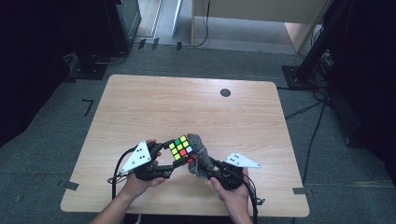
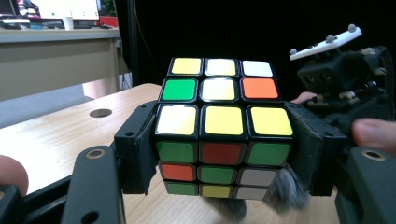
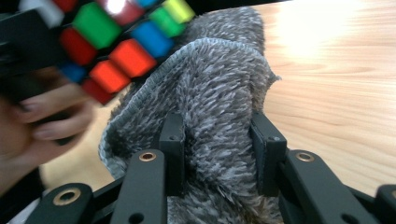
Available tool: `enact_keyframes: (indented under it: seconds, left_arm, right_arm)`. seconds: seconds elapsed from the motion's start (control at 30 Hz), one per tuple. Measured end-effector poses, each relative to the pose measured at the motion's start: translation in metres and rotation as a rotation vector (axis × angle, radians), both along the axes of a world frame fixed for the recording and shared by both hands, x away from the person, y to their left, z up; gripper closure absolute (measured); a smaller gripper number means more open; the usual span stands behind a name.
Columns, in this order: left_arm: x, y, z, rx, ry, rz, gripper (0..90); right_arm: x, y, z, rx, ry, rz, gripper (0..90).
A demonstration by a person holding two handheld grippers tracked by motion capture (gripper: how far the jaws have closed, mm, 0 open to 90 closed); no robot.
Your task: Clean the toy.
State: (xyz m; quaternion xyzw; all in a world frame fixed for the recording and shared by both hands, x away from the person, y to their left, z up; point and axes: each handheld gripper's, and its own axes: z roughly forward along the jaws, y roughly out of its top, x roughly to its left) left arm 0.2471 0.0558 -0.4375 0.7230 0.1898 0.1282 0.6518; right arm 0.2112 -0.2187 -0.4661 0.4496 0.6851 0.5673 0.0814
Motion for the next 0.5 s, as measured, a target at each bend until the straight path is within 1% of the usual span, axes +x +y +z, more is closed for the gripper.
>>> enact_keyframes:
  seconds: [0.03,0.1,0.2,0.23,0.27,0.3,0.33,0.4,0.43,0.47,0.5]
  left_arm:
    - [0.0,-0.001,-0.001,0.003,0.0,0.0,34.1]
    - [0.0,-0.002,-0.002,0.013,-0.002,0.002,34.1]
    - [0.0,0.0,-0.001,0.01,-0.005,0.013,34.1]
    - [0.001,0.001,0.0,0.006,-0.003,0.016,34.0]
    - [0.001,0.003,0.0,0.005,-0.005,0.02,34.0]
    - [0.001,0.004,0.001,0.003,-0.005,0.024,34.1]
    - [0.002,0.004,0.001,-0.001,-0.003,0.027,34.1]
    - [0.002,0.004,0.0,0.0,-0.001,0.028,34.1]
    - [0.002,0.004,0.0,0.0,0.0,0.027,34.1]
    - [0.002,0.003,0.0,0.0,0.0,0.024,34.1]
    - [0.001,0.002,0.0,0.002,-0.001,0.022,34.1]
  right_arm:
    - [-0.001,0.004,0.0,-0.001,-0.001,0.016,64.1]
    - [-0.003,0.012,-0.001,-0.019,-0.009,0.046,64.1]
    - [-0.005,0.02,-0.004,-0.051,-0.026,0.101,64.1]
    - [-0.005,0.021,-0.004,-0.065,-0.03,0.103,64.1]
    - [-0.005,0.02,-0.003,-0.079,-0.039,0.086,64.1]
    - [-0.004,0.017,-0.001,-0.08,-0.042,0.061,64.1]
    - [-0.003,0.012,0.001,-0.062,-0.041,0.031,64.3]
    - [-0.002,-0.001,0.005,0.003,-0.039,-0.033,64.5]
    - [-0.002,-0.005,0.006,0.021,-0.041,-0.045,64.5]
    - [-0.003,-0.007,0.007,0.03,-0.041,-0.041,64.5]
    - [-0.003,-0.005,0.006,0.028,-0.038,-0.028,64.5]
